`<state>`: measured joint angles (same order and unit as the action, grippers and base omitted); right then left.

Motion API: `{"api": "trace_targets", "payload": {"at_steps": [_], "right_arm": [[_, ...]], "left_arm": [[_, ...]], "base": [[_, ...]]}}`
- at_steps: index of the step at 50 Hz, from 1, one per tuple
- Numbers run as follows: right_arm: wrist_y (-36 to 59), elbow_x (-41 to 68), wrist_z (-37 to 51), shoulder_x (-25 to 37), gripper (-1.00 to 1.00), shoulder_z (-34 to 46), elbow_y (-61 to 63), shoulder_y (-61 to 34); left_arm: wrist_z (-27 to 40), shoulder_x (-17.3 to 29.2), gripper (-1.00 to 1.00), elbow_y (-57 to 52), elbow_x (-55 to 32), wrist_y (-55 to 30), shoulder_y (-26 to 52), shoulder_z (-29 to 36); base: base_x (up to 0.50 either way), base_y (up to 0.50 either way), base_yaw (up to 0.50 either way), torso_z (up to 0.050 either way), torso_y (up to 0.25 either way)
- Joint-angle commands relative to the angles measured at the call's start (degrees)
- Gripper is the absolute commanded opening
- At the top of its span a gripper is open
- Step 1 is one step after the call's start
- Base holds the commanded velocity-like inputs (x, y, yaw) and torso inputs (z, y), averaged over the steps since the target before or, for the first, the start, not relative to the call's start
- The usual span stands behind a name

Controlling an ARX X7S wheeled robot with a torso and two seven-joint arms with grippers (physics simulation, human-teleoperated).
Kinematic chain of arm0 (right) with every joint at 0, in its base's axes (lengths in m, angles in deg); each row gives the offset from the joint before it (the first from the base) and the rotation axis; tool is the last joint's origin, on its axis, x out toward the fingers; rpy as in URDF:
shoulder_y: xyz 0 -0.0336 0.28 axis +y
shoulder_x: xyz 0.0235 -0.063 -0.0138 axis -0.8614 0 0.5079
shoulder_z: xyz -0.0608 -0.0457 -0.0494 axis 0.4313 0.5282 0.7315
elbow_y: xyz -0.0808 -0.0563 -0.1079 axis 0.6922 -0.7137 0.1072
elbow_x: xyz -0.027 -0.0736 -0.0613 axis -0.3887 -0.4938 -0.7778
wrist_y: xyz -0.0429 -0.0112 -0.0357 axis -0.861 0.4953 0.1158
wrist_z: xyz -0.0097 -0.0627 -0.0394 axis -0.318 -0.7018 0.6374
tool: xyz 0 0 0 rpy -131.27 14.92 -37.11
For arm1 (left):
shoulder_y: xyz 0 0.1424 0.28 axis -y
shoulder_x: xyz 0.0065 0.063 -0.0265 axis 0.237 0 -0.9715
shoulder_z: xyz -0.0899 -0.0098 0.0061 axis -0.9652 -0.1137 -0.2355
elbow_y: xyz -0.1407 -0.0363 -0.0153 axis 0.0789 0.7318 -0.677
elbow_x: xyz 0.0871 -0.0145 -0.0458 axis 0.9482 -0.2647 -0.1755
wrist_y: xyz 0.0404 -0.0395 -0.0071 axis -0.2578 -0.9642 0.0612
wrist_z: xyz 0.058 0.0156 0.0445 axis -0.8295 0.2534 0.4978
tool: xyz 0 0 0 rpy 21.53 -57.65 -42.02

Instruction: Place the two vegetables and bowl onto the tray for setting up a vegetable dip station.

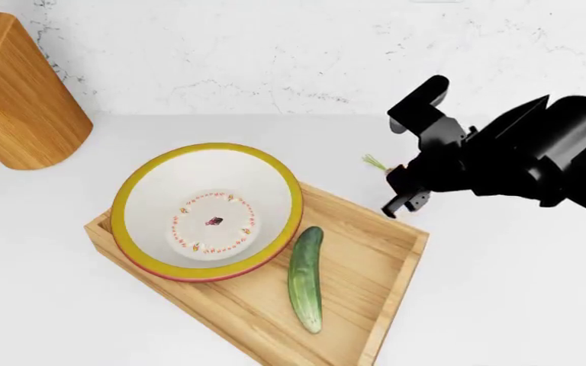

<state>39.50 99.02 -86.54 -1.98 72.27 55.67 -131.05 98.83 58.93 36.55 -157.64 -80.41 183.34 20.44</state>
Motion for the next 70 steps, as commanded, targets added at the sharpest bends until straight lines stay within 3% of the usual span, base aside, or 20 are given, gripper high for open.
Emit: {"api": "trace_targets", "payload": {"at_steps": [1, 16, 30, 35, 40, 46, 54, 59, 70], "right_arm": [[0.51, -0.57, 1.86, 0.51, -1.0, 0.8, 0.71, 0.54], [0.65, -0.56, 2.03, 0.22, -1.0, -0.27, 1.54, -1.55], [5.28, 4.17, 8.34, 5.79, -1.0, -3.68, 13.76, -9.52], [9.79, 12.7, 16.44, 9.6, -1.0, -6.58, 22.24, -12.52], [9.9, 27.48, 31.59, 14.32, -1.0, -10.71, 30.18, -13.73], [-1.7, 48.64, 49.93, 19.72, -1.0, -16.6, 42.87, -13.57], [-13.94, 59.6, 63.35, 20.61, -1.0, -19.4, 57.25, -12.39], [-25.98, 62.33, 71.64, 21.31, -1.0, -21.0, 66.31, -9.5], [-39.57, 62.25, 83.19, 21.56, -1.0, -21.69, 76.62, -6.5]], "left_arm": [[0.15, 0.07, 1.0, -0.12, -0.12, -0.08, 0.22, -0.11], [0.12, 0.1, 1.0, -0.13, -0.25, 0.0, 0.49, -0.38], [0.34, 0.17, 1.0, -0.29, -0.34, 0.09, 0.49, -0.42], [0.39, 0.23, 1.0, -0.38, -0.33, 0.15, 0.44, -0.42], [0.52, 0.14, 1.0, -0.51, -0.39, 0.09, 0.56, -0.42], [0.57, 0.06, 1.0, -0.65, -0.27, 0.13, 0.39, -0.29], [0.59, -0.03, 1.0, -0.64, -0.33, 0.08, 0.53, -0.3], [0.68, 0.1, 1.0, -0.81, -0.42, 0.04, 0.59, -0.33], [0.68, 0.05, 1.0, -0.87, -0.52, 0.06, 0.65, -0.33]], "base": [[0.0, 0.0, 0.0, 0.0, 0.0], [0.0, 0.0, 0.0, 0.0, 0.0], [0.0, 0.0, 0.0, 0.0, 0.0], [0.0, 0.0, 0.0, 0.0, 0.0], [0.0, 0.0, 0.0, 0.0, 0.0], [0.0, 0.0, 0.0, 0.0, 0.0], [0.0, 0.0, 0.0, 0.0, 0.0], [0.0, 0.0, 0.0, 0.0, 0.0], [0.0, 0.0, 0.0, 0.0, 0.0]]}}
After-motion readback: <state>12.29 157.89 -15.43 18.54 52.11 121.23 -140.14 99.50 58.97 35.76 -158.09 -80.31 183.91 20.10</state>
